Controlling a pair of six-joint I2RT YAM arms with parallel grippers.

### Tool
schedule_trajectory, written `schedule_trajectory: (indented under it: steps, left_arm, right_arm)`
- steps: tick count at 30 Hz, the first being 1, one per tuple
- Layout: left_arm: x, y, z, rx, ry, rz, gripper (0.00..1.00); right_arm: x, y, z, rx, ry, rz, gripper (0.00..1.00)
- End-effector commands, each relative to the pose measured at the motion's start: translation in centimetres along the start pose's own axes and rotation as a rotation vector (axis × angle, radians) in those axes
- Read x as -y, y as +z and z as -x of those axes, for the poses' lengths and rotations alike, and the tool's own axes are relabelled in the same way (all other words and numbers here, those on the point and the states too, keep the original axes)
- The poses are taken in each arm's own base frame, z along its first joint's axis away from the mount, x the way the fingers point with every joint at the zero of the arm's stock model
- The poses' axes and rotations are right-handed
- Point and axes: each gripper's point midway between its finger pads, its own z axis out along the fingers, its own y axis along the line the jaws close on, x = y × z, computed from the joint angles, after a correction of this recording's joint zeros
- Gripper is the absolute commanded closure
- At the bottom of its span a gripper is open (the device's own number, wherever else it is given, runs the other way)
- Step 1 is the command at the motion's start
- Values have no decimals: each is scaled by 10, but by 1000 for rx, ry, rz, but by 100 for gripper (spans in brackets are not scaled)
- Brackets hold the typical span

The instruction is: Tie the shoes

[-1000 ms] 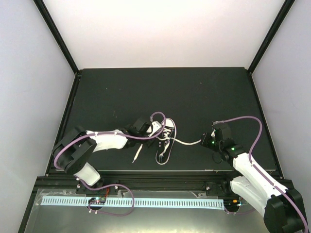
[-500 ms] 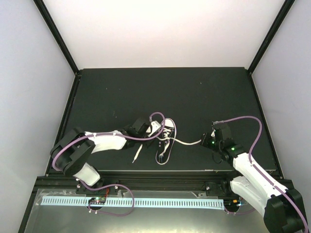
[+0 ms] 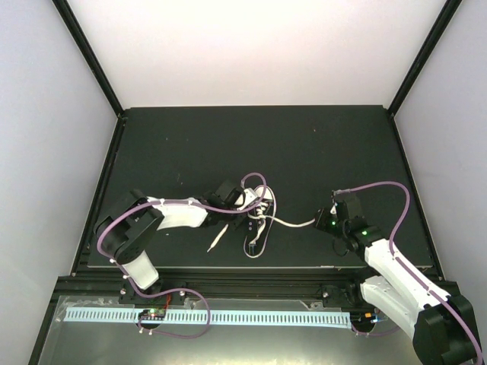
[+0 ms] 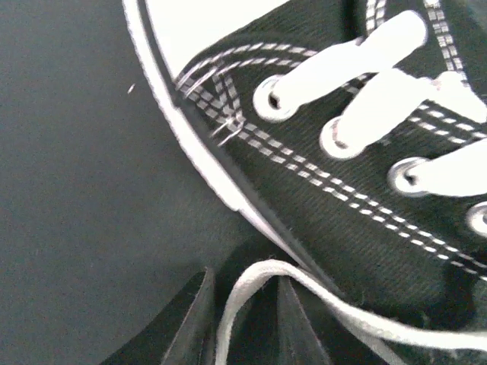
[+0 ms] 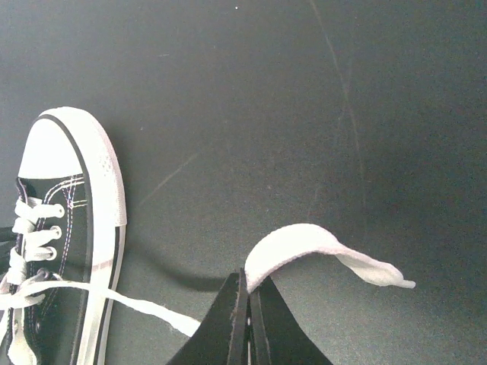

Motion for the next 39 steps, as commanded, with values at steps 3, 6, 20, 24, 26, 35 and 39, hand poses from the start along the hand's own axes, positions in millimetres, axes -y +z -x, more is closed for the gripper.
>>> schedule_trajectory:
  steps: [3,6,20,24,26,35,39]
  left_arm:
    - [4,7,-9,-47,-39,-16,95]
    - [0,-1,-5,-9,-83,6,99]
    - [31,-83,53,363,-163,-200,98]
    - [38,-88,54,387,-173,-236,98]
    - [40,-90,52,400,-184,-251,98]
    - [45,-102,61,459,-201,-281,98]
    - [48,-99,61,454,-200,-297,98]
  right_arm:
    - [-6,-4,11,30,-10,12,98]
    - [-4,-4,12,35,-6,4,98]
    - [-111,0,119,114,-183,156,98]
    - [-205,19,123,17,-303,315,98]
    - [-257,26,104,-65,-358,434,98]
    - [-255,32,79,-149,-345,501,20]
    - [-211,12,69,-116,-397,509,21]
